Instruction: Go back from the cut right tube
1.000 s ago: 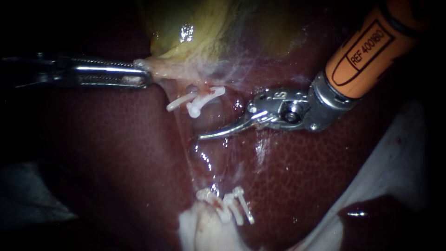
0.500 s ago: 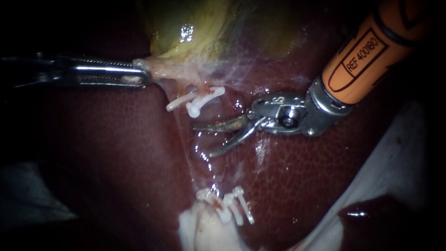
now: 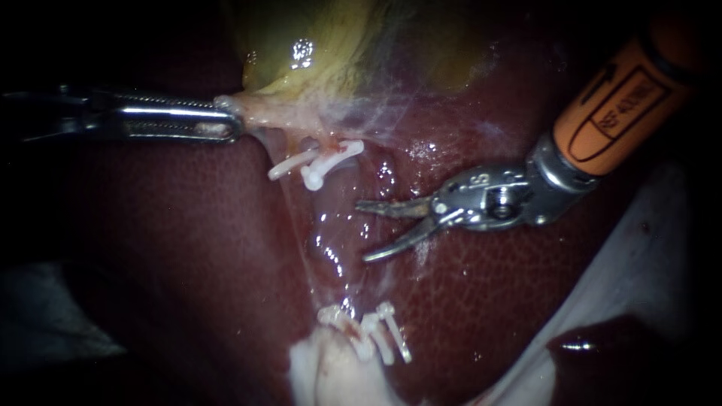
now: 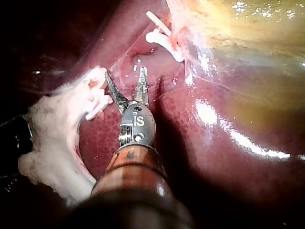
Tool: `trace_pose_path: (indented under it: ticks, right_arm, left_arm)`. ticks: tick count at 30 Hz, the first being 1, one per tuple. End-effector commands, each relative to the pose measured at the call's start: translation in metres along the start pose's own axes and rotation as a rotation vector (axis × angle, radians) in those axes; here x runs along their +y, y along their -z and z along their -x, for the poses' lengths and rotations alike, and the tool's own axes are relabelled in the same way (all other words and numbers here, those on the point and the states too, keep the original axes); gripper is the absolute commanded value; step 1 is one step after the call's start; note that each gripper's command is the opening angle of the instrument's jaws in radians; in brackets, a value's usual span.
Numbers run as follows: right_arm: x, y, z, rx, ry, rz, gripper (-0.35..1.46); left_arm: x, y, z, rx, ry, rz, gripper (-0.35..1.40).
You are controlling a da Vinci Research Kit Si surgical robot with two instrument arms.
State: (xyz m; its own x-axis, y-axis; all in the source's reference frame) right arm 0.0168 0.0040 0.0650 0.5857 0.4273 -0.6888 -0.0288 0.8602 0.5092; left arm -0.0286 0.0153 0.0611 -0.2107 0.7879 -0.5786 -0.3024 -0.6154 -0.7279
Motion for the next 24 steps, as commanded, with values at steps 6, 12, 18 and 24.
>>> trace_pose_path:
  ticks: [6,12,18,24]
  right_arm:
    - [-0.0020,0.0038,0.0005,-0.067,0.046,0.089,1.43]
    - [-0.0023,0.0064,-0.0003,-0.095,0.062,0.162,1.45]
    - [-0.0021,0.0077,-0.0001,-0.122,0.072,0.221,1.45]
    - [-0.0019,0.0079,0.0002,-0.118,0.066,0.186,1.45]
  left_arm:
    - [-0.0001,-0.0001,0.0001,0.000,-0.001,0.000,-0.35]
    - [-0.0004,-0.0002,0.0004,0.000,-0.003,-0.001,-0.35]
    - [-0.0008,-0.0011,0.0013,0.005,-0.008,-0.005,-0.35]
    - [-0.0016,-0.0035,0.0031,-0.013,-0.025,-0.018,-0.35]
